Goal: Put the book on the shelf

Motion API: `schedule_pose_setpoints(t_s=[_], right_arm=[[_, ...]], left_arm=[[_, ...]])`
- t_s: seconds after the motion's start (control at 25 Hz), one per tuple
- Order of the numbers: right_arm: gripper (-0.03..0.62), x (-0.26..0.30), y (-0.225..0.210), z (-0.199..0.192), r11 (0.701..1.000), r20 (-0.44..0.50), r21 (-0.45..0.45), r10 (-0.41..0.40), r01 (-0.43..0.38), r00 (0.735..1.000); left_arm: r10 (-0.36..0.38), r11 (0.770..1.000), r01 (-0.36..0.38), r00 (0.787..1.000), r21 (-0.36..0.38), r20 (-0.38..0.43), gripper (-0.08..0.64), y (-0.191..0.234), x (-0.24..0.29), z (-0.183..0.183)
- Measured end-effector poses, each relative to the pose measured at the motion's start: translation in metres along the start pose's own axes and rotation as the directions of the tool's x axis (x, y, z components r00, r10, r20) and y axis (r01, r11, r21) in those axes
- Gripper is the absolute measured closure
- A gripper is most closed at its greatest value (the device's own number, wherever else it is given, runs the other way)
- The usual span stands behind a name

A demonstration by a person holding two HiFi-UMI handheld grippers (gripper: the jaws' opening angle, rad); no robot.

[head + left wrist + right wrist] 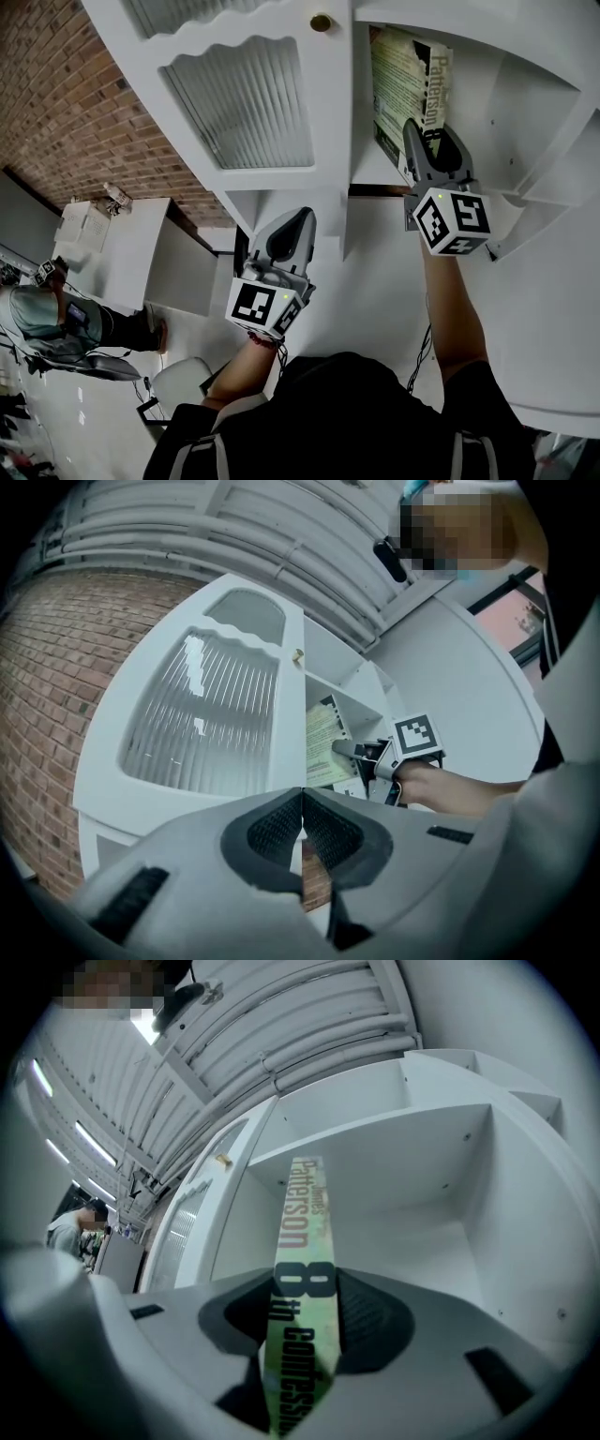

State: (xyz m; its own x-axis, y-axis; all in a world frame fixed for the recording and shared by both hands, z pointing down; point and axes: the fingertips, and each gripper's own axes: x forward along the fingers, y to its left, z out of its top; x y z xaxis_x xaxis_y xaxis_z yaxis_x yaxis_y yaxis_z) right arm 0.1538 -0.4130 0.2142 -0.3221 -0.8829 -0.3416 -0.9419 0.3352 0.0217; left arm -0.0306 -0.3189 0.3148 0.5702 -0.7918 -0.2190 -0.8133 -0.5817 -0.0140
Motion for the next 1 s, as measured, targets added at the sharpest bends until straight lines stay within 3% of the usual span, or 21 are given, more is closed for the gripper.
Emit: schedule_pose_setpoints(t_s=[0.44,0.68,1.0], right_arm=[[0.423,0.039,0.027,-0.021,0.995,-0.023,-0.101,-0.008,0.006,1.0],[0.422,0.051,0.029,-0.039,0.996,-0.08,-0.085,-0.002,-0.005,0.997],[0.42,0.053,0.046,-0.05,0.993,-0.143,-0.055,0.095,-0.103,0.985]], left_arm=[[-0.013,0.999,0.012,1.0,-0.029,-0.005,0.541,-0.003,-0.002,-0.004],[-0.031,0.999,0.031,0.999,-0.024,-0.015,0.541,-0.008,-0.002,-0.008],[-0.049,0.998,0.049,0.999,-0.028,-0.015,0.541,-0.012,0.0,-0.004]])
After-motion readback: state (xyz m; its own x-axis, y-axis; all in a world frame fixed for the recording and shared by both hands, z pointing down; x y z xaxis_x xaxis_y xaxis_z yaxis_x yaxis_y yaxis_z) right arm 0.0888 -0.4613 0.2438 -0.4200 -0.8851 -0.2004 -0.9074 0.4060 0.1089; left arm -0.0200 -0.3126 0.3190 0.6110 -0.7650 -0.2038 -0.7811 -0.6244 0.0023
